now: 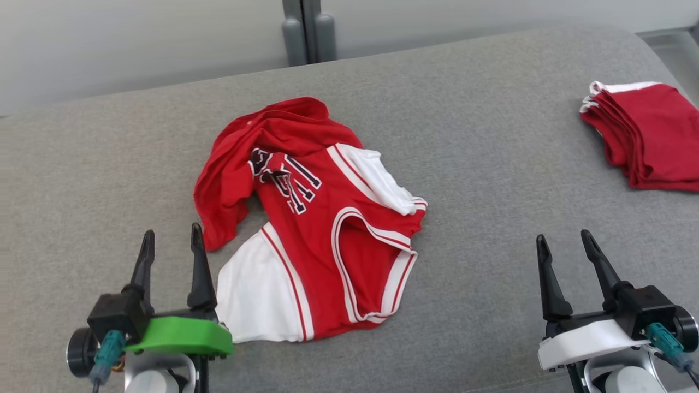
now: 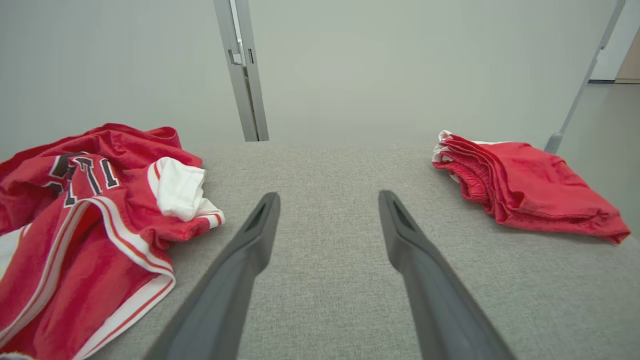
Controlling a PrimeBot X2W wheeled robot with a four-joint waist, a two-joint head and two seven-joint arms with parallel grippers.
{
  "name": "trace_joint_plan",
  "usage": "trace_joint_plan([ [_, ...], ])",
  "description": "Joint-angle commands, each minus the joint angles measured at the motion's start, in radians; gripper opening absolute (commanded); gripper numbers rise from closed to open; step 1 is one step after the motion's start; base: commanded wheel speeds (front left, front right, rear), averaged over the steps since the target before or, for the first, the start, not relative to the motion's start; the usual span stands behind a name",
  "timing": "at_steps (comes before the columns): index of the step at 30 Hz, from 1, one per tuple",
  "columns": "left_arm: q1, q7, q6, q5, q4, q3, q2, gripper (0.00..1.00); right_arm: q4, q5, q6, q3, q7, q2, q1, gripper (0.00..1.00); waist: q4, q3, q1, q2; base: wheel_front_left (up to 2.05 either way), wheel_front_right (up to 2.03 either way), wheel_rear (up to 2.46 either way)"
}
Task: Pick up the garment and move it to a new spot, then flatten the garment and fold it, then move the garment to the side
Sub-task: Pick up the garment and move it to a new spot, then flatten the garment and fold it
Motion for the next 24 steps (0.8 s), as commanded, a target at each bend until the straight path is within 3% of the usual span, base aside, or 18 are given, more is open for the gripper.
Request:
trace_joint_plan([
  [1,0.041,0.0,-0.023,0.028,-0.014,0.024,-0.025,1.0,0.001,0.001,-0.002,-0.007,0.0,-0.002,0.019,1.0,0.064,-0.043,0.0,-0.0001,0.0,0.0,0.0],
  [7,0.173,0.0,-0.122,0.115,-0.048,0.124,-0.097,1.0,0.024,0.013,-0.002,-0.005,0.0,-0.002,0.047,1.0,0.119,-0.078,0.0,-0.0001,0.0,0.0,0.0],
  [13,0.282,0.0,-0.192,0.172,-0.047,0.183,-0.124,1.0,0.051,0.025,-0.002,-0.008,0.0,-0.002,0.081,1.0,0.149,-0.124,0.0,-0.0001,0.0,0.0,0.0],
  [19,0.32,0.0,-0.224,0.163,-0.043,0.201,-0.13,1.0,0.068,0.031,-0.002,-0.005,0.0,-0.002,0.09,1.0,0.164,-0.136,0.0,-0.0001,0.0,0.0,0.0],
  [24,0.314,0.0,-0.221,0.144,-0.047,0.19,-0.13,1.0,0.072,0.034,-0.002,0.0,0.0,-0.002,0.086,1.0,0.17,-0.136,0.0,-0.0001,0.0,0.0,0.0],
])
